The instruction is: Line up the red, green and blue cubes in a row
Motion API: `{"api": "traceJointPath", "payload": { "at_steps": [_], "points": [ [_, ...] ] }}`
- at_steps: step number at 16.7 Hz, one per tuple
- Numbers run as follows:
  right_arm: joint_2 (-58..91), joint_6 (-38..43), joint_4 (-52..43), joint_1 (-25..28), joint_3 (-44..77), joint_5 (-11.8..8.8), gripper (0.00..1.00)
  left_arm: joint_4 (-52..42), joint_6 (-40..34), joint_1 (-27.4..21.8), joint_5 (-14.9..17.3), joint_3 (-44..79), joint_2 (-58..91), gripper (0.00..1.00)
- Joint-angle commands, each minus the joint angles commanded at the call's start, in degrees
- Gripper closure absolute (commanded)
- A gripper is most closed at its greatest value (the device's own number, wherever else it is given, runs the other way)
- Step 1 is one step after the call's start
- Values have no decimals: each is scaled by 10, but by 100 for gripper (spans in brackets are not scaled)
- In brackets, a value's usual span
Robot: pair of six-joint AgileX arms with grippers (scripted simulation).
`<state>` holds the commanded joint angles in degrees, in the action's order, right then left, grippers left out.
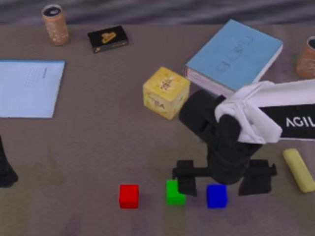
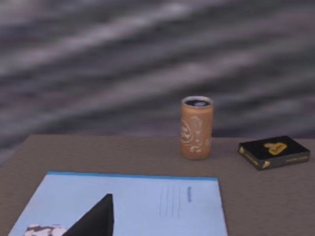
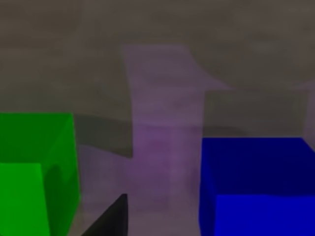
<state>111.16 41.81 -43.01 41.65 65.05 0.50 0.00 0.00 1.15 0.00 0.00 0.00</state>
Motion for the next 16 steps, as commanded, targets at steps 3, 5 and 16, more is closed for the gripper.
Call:
{"api": "traceJointPath", "payload": {
  "at_steps": [3, 5, 16],
  "points": [
    [0, 0, 0, 0, 0, 0, 0, 0, 0, 0, 0, 0, 0, 0],
    [-1, 0, 0, -1, 0, 0, 0, 0, 0, 0, 0, 0, 0, 0],
    [-67, -1, -152, 5, 85, 0, 0, 0, 0, 0, 0, 0, 0, 0]
  ]
}}
